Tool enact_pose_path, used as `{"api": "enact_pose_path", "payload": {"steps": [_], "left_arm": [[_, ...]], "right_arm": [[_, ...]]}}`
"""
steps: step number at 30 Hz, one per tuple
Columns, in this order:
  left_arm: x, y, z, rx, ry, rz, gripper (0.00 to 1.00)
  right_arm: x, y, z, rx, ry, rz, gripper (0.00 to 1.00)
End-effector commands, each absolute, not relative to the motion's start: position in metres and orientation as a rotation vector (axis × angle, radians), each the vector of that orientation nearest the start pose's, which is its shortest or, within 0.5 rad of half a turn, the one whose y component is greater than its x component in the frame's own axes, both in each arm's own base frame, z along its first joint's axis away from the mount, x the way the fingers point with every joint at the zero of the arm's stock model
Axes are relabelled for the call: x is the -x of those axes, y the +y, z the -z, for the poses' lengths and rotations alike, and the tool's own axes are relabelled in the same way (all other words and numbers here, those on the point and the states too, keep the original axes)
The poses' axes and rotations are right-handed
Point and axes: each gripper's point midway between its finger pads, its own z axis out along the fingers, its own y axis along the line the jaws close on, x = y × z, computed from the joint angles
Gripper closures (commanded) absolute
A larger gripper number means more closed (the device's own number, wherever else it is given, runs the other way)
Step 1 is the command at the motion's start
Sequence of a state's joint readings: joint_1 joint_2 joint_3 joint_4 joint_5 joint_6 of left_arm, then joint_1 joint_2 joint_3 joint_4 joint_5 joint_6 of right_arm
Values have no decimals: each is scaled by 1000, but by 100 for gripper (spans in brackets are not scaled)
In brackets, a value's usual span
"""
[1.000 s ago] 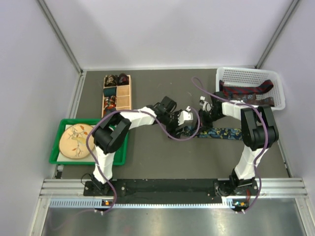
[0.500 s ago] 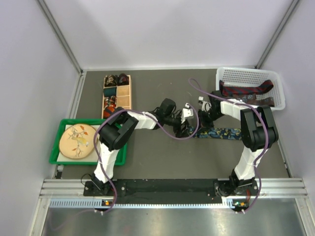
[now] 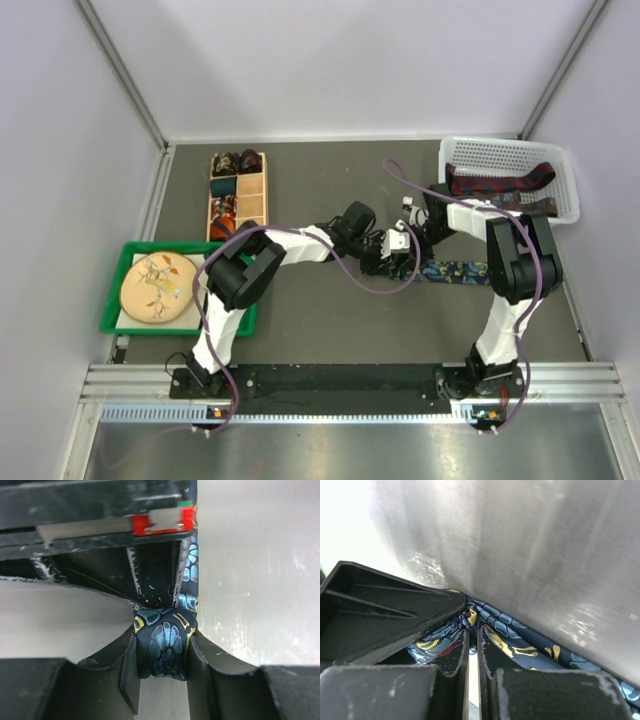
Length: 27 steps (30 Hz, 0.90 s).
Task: Roll the ties
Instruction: Roll the tie at the center of the board.
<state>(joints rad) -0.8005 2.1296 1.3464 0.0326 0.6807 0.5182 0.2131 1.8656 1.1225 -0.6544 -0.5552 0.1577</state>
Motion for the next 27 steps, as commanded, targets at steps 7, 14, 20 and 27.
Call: {"api": "enact_pose_path", "payload": {"steps": [7,14,20,27], "left_arm": [[-272,-362,1,-1873,1838,650,74],[-273,-357,12,-1931,1898,595,77],[-270,-356,21,-1965,1896,575,76],[-271,-356,23,-1972,1892,559,75]], "right_arm": [[-299,172,-52,187,2820,-1060,75],[-283,173,-83,139,2714,-1277,57],[-286,195,-75,115,2704,-1343,53],[-283,204,-52,143,2769,-1286,62]]}}
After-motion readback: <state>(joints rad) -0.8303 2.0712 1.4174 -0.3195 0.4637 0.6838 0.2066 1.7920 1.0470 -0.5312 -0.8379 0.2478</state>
